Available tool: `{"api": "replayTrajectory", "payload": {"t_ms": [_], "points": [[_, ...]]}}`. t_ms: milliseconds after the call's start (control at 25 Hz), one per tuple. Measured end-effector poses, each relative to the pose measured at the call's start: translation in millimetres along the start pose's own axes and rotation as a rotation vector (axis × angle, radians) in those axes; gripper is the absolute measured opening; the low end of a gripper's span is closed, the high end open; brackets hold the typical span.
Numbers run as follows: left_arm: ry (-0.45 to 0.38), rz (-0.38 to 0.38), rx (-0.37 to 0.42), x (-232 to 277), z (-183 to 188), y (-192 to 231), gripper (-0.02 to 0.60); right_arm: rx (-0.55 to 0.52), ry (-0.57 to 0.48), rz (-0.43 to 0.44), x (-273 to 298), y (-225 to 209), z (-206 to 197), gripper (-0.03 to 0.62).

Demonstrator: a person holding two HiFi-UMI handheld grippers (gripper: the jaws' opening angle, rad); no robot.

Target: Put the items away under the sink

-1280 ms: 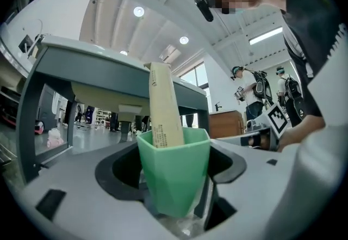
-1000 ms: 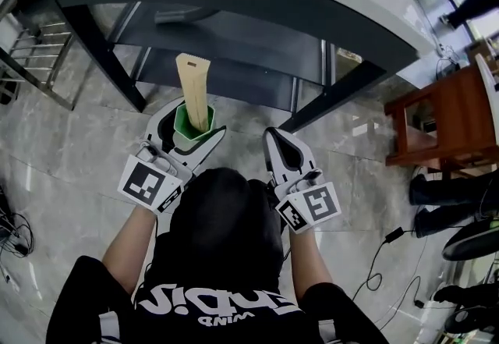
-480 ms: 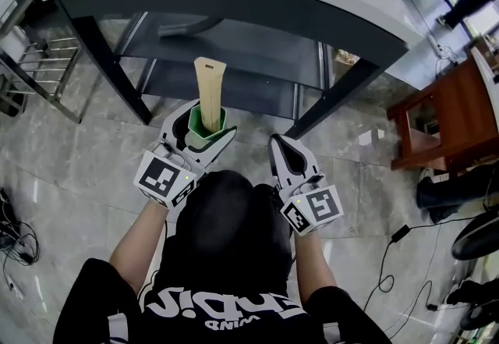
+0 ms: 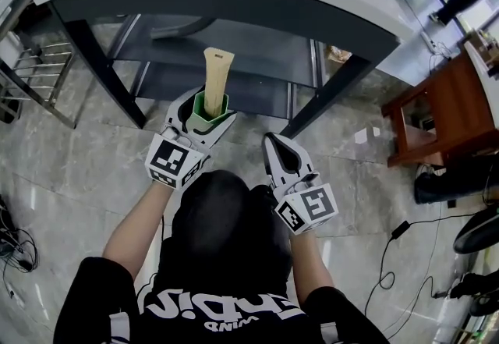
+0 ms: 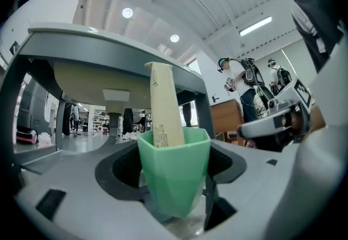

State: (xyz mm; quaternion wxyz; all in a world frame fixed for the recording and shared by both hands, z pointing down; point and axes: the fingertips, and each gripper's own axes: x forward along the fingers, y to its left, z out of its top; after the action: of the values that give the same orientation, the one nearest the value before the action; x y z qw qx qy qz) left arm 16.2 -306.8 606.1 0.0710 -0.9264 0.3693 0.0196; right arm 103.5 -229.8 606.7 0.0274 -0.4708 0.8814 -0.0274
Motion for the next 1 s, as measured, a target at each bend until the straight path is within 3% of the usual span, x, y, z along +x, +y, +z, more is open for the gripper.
{"api": "replayTrajectory", "payload": {"t_ms": [1000], "points": [[0.036,0.081,-0.028,110,-30,102,0.346,-0.016,0.031,0.003,17,1,-10,0.018]]}}
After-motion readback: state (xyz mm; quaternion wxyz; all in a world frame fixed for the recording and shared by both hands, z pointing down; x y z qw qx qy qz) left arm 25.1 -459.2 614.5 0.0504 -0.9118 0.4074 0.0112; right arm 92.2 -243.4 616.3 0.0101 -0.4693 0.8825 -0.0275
